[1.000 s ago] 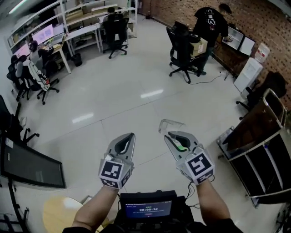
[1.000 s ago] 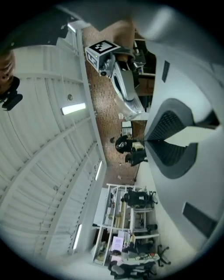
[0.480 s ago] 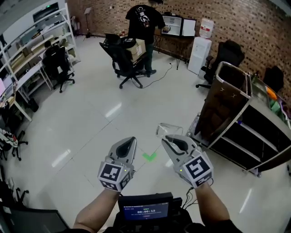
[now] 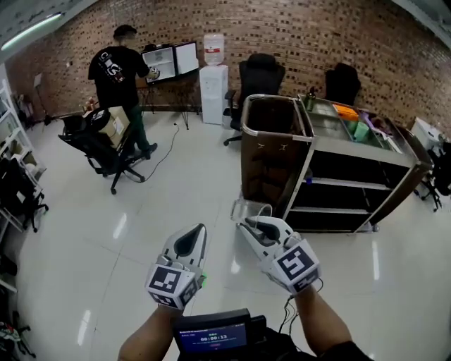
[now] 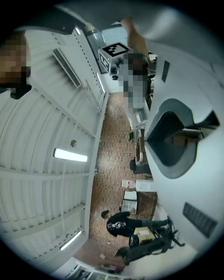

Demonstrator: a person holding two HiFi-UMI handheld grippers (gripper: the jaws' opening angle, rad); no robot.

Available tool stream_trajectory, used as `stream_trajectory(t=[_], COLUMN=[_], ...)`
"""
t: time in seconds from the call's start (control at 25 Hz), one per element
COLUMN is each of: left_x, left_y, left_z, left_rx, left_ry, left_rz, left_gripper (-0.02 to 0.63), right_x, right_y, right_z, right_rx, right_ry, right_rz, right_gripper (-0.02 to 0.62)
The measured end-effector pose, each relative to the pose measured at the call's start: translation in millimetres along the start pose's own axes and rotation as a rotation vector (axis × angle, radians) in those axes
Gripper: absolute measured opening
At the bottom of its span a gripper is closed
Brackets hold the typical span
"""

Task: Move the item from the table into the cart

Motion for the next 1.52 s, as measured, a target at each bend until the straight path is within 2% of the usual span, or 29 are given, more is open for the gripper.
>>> stream_trajectory(t=[0.24, 0.36, 0.48, 0.68, 0.84, 0.96, 1.2, 1.52], left_x=[3.8, -16.5, -46.0, -109.5, -171.3, -206.6, -242.7, -241.6], left_y=[-4.5, -12.4, -16.8, -27.6, -32.4, -41.2, -55.8, -60.6], left_z=[149.7, 225.8, 300.1, 420.1, 510.9, 574.6, 683.8, 809.0], left_rx=[-0.034, -0.018, -0.019, -0.033, -0.055, -0.047, -0.027, -0.024], left_ry=[-0.247, -0.358, -0.453, -0.521, -0.615, -0.652, -0.709, -0.792], left_rz=[-0.011, -0.043, -0.039, -0.074, -0.073, -0.084, -0.11, -0.115], left_gripper=[0.0, 0.0, 0.0, 0.0, 0.0, 0.0, 0.0, 0.0], right_x=[-122.8, -189.6, -249.6, -348.2, -427.0, -487.6, -582.3, -696.2], right_y=[-15.3, -22.7, -34.1, -53.4, -66.1, -78.0, -102.9, -121.0], right_z=[-16.1, -37.6, -64.0, -120.2, -172.9, -204.2, -231.8, -225.2], right_rx=[0.017, 0.016, 0.028, 0.054, 0.063, 0.079, 0.115, 0.121], right_ry=[-0.261, -0.385, -0.456, -0.532, -0.581, -0.628, -0.691, -0.799], right_rz=[0.005, 0.008, 0.011, -0.021, -0.05, -0.067, -0.045, -0.018], right_gripper=[0.04, 0.04, 0.04, 0.04, 0.04, 0.04, 0.04, 0.04])
Point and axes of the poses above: the fingertips, and each gripper's own axes: z forward along the fingers, x to its left, y out of its top, the point moved 8 cm from there along -z, backward along the fingers, and after that the axes turned 9 degrees about -x, right-handed, at the moved point
